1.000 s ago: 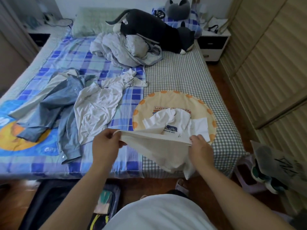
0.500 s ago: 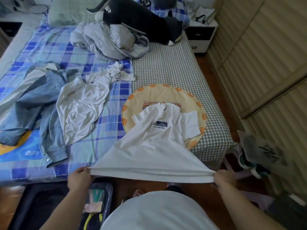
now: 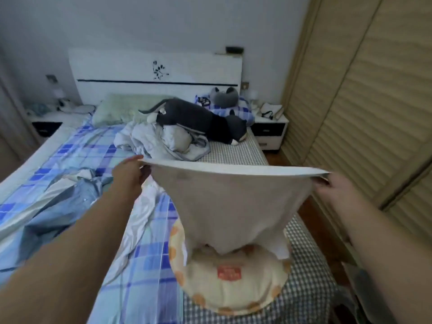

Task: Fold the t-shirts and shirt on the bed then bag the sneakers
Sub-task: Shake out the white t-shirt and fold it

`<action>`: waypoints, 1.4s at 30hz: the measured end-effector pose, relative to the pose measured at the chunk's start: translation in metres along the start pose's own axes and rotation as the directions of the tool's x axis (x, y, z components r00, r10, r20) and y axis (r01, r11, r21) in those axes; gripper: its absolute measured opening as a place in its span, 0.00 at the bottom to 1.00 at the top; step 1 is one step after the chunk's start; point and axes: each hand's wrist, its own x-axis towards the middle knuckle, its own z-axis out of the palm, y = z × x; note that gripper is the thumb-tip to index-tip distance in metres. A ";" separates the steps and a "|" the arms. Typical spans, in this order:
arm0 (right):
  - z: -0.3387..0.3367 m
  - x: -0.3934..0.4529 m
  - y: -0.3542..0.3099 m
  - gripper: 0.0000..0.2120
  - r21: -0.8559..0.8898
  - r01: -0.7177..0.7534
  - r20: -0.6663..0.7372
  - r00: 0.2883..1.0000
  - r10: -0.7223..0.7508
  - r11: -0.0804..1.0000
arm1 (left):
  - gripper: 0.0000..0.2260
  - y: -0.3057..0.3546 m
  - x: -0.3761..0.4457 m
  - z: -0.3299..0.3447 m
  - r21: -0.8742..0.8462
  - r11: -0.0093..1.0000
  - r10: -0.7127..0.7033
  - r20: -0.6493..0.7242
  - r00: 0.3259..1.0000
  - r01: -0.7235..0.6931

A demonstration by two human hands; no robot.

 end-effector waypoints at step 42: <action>-0.238 -0.028 0.283 0.12 -0.651 -0.428 -0.506 0.860 0.061 0.627 | 0.11 -0.259 0.011 -0.193 0.665 0.690 -0.099 -0.305 0.947 0.286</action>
